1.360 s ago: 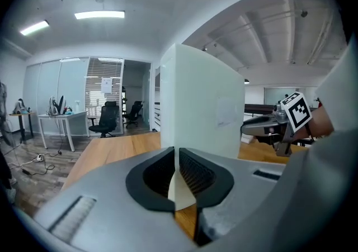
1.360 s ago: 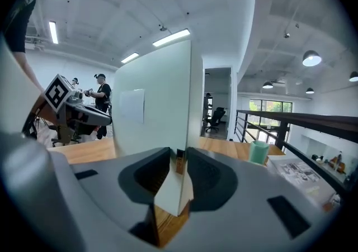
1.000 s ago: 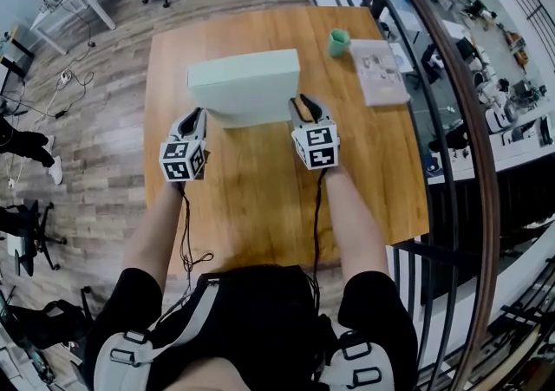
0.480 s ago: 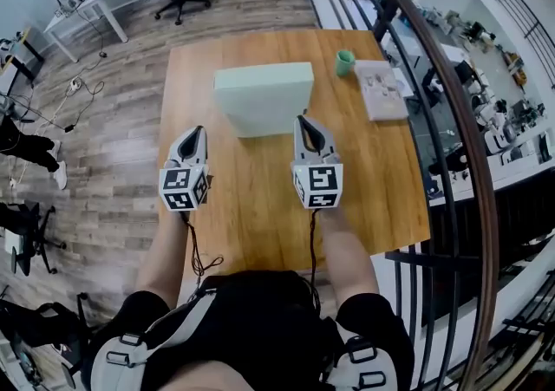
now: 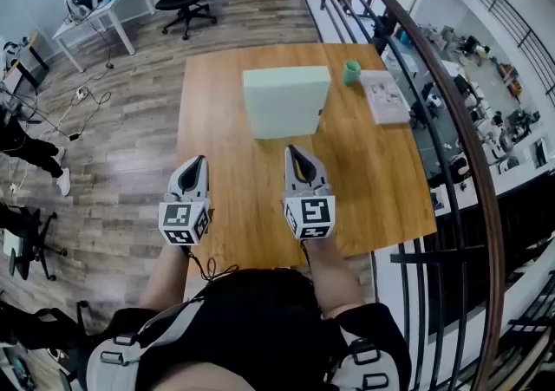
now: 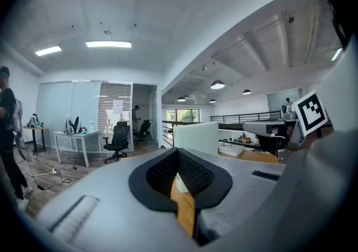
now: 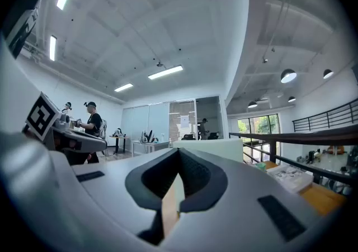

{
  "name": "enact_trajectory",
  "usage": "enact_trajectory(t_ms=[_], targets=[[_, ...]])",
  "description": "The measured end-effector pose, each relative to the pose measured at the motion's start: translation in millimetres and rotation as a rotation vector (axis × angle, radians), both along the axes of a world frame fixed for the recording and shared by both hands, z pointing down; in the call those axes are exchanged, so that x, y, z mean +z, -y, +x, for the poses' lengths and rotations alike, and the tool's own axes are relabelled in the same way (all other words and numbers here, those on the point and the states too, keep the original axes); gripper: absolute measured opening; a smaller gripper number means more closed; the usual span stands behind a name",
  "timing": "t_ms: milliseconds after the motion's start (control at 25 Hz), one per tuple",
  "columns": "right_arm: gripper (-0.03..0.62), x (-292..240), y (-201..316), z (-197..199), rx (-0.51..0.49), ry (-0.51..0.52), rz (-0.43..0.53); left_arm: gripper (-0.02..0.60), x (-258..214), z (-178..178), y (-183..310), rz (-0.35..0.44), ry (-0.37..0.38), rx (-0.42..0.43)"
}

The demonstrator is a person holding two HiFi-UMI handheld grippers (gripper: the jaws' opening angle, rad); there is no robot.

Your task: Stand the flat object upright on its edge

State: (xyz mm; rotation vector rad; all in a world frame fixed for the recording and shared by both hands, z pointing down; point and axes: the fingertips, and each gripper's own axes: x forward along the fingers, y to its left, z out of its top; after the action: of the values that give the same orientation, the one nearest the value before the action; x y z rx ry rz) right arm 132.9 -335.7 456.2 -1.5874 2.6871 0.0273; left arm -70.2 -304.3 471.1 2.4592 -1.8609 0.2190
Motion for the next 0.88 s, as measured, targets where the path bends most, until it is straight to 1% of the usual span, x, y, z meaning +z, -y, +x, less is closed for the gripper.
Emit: enact_trajectory(t_ms=[80, 240, 400, 640, 880], targets=[[0.003, 6, -8, -9, -0.006, -0.002, -0.015, 0.003, 0, -10, -8, 0.003, 0.007, -0.003], [0.003, 11, -19, -19, 0.007, -0.023, -0.031, 0.003, -1, -22, -21, -0.006, -0.050, -0.014], [0.004, 7, -24, -23, 0.024, -0.036, -0.026, 0.004, -3, -30, -27, 0.004, -0.029, -0.043], [0.003, 0, -26, -31, 0.013, -0.036, -0.008, 0.004, -11, -37, -28, 0.040, -0.009, -0.079], [0.005, -5, -29, -34, 0.015, -0.033, -0.009, 0.004, -13, -40, -33, 0.042, -0.006, -0.102]])
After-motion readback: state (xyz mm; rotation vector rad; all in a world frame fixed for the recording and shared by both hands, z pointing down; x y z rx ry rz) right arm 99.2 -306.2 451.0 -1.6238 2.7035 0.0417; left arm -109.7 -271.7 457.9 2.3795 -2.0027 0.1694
